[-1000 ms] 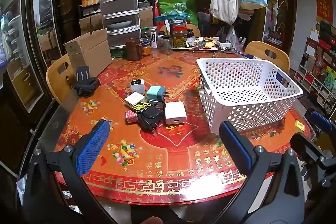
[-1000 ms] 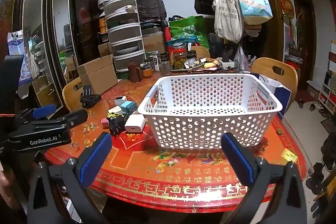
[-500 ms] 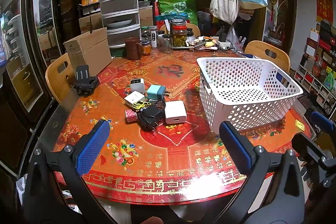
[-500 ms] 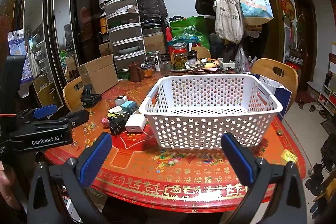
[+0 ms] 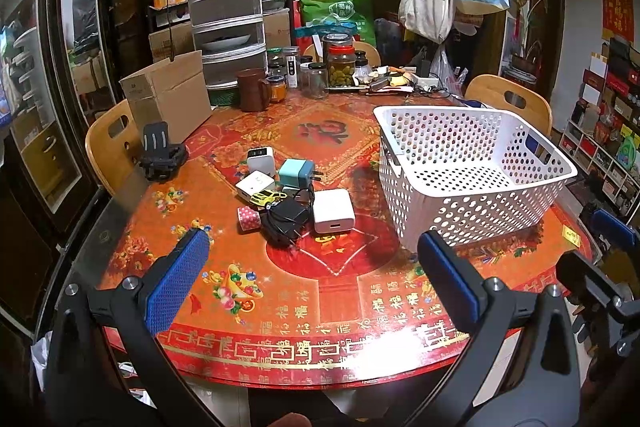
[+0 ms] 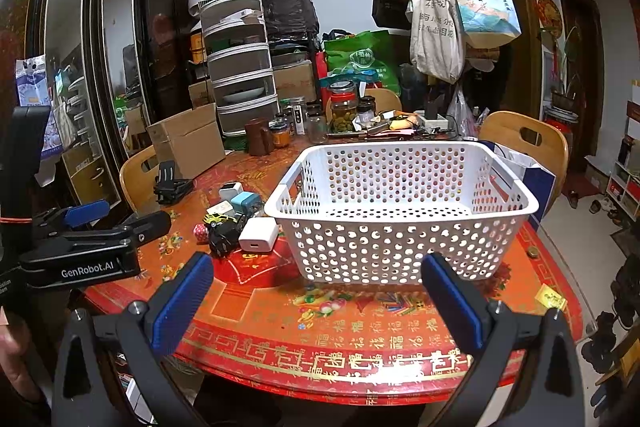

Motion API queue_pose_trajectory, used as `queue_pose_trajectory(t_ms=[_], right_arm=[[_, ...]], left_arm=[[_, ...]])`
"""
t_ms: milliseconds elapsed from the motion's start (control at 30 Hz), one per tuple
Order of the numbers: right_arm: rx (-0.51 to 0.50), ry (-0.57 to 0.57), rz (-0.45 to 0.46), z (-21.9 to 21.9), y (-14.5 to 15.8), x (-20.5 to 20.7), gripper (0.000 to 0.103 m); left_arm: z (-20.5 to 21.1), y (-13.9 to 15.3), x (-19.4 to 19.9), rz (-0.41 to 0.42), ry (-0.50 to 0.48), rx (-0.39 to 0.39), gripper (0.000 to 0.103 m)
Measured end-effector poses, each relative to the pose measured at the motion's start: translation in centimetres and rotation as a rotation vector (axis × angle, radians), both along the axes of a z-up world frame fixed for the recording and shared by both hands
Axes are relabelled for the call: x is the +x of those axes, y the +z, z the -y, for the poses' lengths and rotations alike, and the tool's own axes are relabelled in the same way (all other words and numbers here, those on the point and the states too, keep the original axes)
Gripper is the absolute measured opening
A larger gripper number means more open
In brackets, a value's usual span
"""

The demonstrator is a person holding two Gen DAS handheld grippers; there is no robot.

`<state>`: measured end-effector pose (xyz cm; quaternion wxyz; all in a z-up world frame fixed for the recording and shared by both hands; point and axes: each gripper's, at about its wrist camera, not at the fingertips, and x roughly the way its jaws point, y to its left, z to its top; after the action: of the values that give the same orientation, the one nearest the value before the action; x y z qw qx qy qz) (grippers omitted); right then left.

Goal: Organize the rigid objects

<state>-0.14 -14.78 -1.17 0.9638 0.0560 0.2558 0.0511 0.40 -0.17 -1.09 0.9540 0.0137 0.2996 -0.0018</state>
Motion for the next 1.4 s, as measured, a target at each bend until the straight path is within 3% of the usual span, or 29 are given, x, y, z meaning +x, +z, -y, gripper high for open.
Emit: queue_pose_trajectory(t_ms=[167,1400], right_arm=[[0.0,0.001,0.0,-0.01,-0.01,0.0,0.103],[-0.007,0.003,-0.006,0.03,-0.19,0.16,0.103]], left_arm=[[-0.61,-0.02,0.19,-0.005,0.006,-0.028,0.103],[0.03,-0.64,0.35,-0.014,-0.009,-0.008,0.103]])
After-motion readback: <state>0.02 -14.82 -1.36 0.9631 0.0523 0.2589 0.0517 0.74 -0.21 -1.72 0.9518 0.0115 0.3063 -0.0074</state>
